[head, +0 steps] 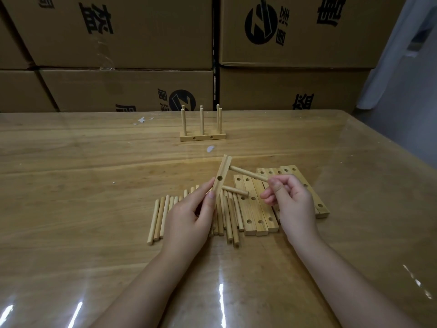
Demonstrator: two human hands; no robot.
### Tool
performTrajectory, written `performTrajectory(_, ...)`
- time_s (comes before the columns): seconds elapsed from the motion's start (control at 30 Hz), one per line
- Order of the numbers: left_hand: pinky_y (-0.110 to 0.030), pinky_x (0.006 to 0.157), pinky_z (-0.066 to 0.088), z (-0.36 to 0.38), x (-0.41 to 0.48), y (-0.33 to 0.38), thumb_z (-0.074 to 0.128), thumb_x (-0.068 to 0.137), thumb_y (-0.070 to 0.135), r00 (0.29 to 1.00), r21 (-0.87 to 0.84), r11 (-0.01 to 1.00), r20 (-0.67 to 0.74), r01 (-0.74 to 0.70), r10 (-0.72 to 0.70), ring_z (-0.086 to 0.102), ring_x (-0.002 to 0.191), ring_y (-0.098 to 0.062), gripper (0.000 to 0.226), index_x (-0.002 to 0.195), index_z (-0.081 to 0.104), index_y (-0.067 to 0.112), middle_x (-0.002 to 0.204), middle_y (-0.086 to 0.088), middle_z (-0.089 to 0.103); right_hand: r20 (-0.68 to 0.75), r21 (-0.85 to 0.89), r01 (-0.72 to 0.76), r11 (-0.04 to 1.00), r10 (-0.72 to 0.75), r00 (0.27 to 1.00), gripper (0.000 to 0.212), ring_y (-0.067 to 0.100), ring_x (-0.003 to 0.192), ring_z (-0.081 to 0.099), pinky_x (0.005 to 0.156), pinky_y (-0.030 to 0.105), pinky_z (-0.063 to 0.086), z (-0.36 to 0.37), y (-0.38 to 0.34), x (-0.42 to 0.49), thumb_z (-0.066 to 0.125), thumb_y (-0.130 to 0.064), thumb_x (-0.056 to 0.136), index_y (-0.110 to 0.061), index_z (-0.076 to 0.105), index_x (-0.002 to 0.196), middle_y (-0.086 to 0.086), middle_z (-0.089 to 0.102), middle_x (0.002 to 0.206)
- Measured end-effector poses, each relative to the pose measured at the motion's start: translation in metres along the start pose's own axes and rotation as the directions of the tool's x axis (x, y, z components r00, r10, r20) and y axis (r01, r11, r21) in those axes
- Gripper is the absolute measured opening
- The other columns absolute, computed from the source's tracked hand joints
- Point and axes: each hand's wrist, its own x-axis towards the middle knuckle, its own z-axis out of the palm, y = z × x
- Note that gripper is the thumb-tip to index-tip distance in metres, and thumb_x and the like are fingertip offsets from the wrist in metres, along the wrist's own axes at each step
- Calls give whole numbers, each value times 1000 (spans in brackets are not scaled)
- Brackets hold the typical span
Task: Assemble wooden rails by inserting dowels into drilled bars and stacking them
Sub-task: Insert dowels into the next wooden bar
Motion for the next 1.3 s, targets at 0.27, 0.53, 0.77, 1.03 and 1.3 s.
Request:
performTrajectory(0.27, -11, 76, 49, -2, 0, 1, 45, 90, 38, 999, 30, 999, 19, -29, 28, 57, 89, 17, 35, 125, 52, 41, 100, 39, 56, -5, -91, 28, 995, -28, 1000, 18, 0, 57, 56, 59, 9, 45, 0, 0, -2, 49, -19, 95, -22, 61, 81, -6, 64, 63)
performTrajectory(0.53, -1, 76, 42, -2, 0, 2, 45, 90, 38, 999, 29, 999, 25, -39, 38, 52, 94, 24, 35, 125, 50, 40, 106, 41, 50, -14, -198, 43, 979, -47, 999, 24, -3, 56, 52, 57, 8, 43, 3, 0, -2, 44, -21, 97, -24, 58, 78, -4, 61, 62)
performTrajectory(0.77, -10, 78, 49, -1, 1, -1, 50, 97, 29, 997, -69, 996, 53, 53, -50, 60, 93, 12, 29, 124, 56, 39, 101, 35, 62, 1, -179, 81, 981, -82, 997, 22, -1, 58, 53, 57, 10, 44, 3, -2, -3, 43, -25, 97, -25, 57, 80, -5, 61, 63)
performTrajectory(1.03, -26, 54, 51, -1, 9, -3, 39, 102, 24, 942, -474, 833, -20, 286, -335, 64, 63, -9, 25, 116, 59, 30, 69, 3, 69, 66, -288, 180, 940, -168, 983, 34, 7, 82, 56, 71, 23, 47, 5, -6, -5, 32, -49, 94, -24, 55, 102, -13, 60, 88)
performTrajectory(1.3, -20, 52, 50, 0, 9, 1, 36, 103, 24, 953, -496, 831, -22, 253, -303, 63, 60, -7, 24, 109, 56, 36, 68, 3, 69, 445, -676, 407, 614, -99, 890, 33, 8, 123, 37, 102, 29, 13, 10, 2, -10, 38, -42, 95, -33, 65, 113, -15, 53, 128)
